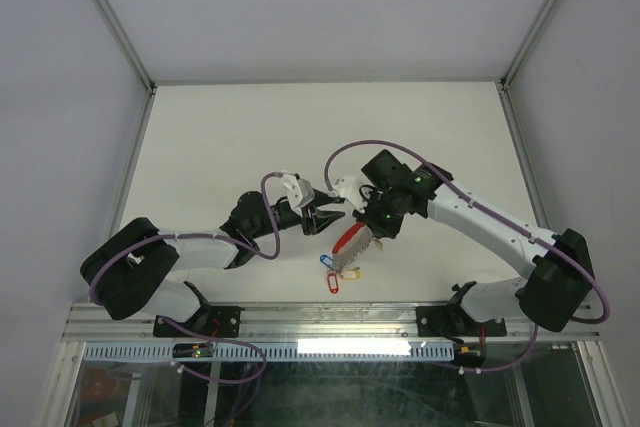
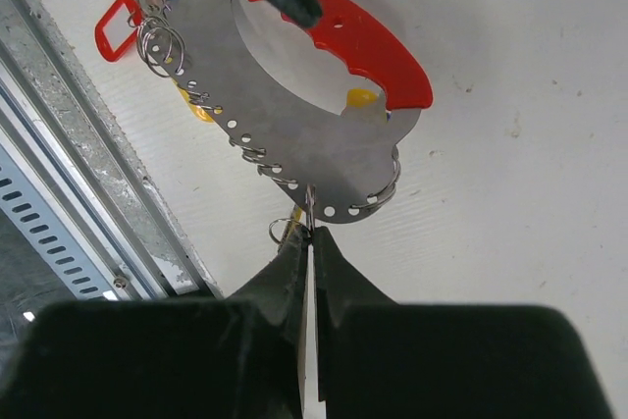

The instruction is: Put the keys on the keyring

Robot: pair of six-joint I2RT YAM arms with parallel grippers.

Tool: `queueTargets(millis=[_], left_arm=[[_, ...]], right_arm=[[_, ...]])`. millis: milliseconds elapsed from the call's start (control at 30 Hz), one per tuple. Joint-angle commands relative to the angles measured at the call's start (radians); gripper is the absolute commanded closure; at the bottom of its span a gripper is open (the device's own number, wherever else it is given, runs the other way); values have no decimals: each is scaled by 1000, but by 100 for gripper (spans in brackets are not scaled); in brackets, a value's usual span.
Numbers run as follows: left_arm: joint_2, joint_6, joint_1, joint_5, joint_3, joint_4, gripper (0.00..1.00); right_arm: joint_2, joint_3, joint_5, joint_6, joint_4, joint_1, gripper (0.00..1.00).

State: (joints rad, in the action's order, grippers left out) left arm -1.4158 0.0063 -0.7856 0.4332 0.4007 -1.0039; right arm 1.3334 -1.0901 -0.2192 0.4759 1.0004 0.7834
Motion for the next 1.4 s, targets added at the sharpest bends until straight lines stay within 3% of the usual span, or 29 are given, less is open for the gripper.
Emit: queueTargets(millis=[0,200,433,633,1367], left_arm=[[3,-36,-4,-71,-15,-115,57],[26,-41,-4,-120,-39,-139,57],[80,-14,-6,-204,-84,-163,56],[98,-5,-8,-228,-98,-170,55],[62,90,-77,-98,-40,-85,54]], right_arm=[[-26,-74,32,-12,2,5,100],[7,-144,100,11,55,15,100],[115,-293,113,51,-11,75,100],[118,-190,196,51,82,80,100],[130,-300,103,56,29,89,100]])
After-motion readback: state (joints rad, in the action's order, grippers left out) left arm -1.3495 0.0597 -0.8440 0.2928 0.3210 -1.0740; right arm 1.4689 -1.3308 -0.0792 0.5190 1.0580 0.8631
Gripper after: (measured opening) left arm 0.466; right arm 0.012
